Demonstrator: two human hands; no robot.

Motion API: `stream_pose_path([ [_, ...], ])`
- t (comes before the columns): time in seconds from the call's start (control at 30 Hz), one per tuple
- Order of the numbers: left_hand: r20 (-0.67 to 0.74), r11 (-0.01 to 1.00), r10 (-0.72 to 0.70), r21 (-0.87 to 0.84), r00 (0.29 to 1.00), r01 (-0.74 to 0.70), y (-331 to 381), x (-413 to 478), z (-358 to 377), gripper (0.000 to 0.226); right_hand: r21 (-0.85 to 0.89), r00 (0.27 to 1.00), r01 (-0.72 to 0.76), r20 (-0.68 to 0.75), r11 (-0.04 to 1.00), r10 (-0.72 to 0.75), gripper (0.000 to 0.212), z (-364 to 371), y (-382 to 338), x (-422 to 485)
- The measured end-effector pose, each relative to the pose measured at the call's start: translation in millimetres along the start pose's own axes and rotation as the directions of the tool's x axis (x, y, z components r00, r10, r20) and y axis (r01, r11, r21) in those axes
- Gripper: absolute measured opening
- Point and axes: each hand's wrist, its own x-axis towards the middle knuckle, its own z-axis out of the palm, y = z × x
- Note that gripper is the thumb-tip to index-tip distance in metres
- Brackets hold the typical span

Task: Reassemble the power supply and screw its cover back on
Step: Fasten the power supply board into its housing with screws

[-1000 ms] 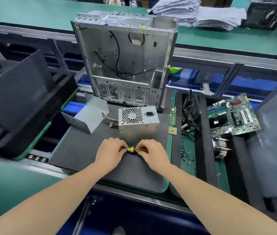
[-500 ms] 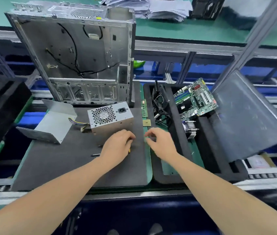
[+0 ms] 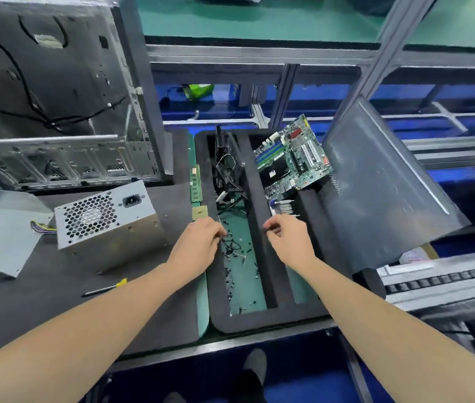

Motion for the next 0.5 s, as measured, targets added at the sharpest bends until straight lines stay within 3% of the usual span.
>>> stream_pose_path([
  [0.1, -0.051, 1.0, -0.026, 0.001, 0.998, 0.026, -11.4, 4.9, 5.6, 0.027, -0.105, 0.984, 0.144, 0.118, 0.984, -0.132, 0.02, 6.1, -3.1, 14.5],
  [0.2, -0.054, 1.0, 0.004, 0.018, 0.999, -0.003, -23.5, 7.6, 8.3, 0.035, -0.186, 0.923, 0.313, 0.292, 0.932, -0.251, 0.022, 17.0, -17.4, 38.2],
  [0.33, -0.061, 0.999, -0.002, -0.04, 0.998, 0.0, -32.5, 10.0, 12.0, 0.037, -0.445, 0.791, 0.438, 0.604, 0.781, -0.098, 0.024, 48.1, -38.2, 69.7],
  [0.5, -0.061, 0.998, 0.005, -0.06, 0.998, -0.008, -36.6, 11.8, 14.1, 0.034, -0.586, 0.733, 0.548, 0.68, 0.597, -0.005, 0.036, 84.4, -42.4, 80.7],
])
